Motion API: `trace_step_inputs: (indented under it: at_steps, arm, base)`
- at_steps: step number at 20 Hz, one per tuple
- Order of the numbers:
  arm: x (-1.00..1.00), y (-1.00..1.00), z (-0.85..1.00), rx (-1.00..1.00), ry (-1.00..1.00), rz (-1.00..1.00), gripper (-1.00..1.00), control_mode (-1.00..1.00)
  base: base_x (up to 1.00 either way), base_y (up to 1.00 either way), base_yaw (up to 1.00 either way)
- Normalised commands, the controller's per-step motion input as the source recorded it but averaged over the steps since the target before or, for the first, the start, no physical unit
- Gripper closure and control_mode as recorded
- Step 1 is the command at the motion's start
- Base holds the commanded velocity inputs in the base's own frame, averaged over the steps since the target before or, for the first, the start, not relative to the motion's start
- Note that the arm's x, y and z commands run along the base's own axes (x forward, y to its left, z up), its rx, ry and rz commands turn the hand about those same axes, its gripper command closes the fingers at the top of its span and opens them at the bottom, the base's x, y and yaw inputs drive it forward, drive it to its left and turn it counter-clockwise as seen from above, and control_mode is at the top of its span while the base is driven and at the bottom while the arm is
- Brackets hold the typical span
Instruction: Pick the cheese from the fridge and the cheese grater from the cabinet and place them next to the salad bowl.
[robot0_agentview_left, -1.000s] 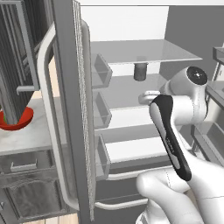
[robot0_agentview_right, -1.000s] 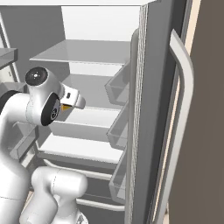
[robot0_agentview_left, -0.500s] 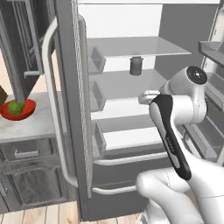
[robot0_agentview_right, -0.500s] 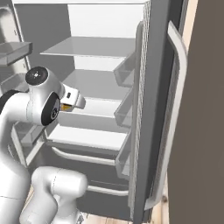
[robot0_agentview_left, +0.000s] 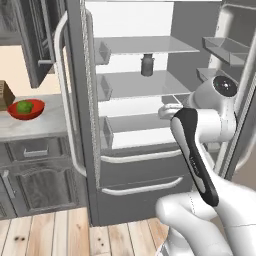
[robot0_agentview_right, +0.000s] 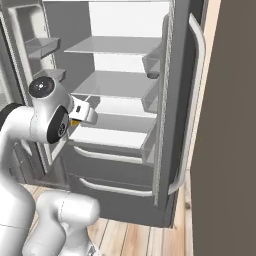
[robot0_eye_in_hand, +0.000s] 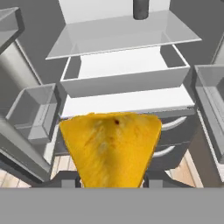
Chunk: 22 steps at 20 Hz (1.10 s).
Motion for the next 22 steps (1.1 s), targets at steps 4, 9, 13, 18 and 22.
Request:
trace_step_inputs:
  at_steps: [4, 9, 13, 18, 22]
  arm:
    - [0.0, 0.0, 0.0, 0.0, 0.0, 0.0, 1.0, 1.0]
    - [0.0, 0.0, 0.0, 0.0, 0.0, 0.0, 1.0, 1.0]
    - [0.0, 0.0, 0.0, 0.0, 0.0, 0.0, 1.0, 1.0]
    - [0.0, 0.0, 0.0, 0.0, 0.0, 0.0, 1.0, 1.0]
    - [0.0, 0.0, 0.0, 0.0, 0.0, 0.0, 1.0, 1.0]
  base:
    - [-0.68, 0.0, 0.0]
    - [-0.65, 0.0, 0.03]
    - [-0.46, 0.0, 0.08]
    - [-0.28, 0.0, 0.43]
    - [-0.28, 0.0, 0.82]
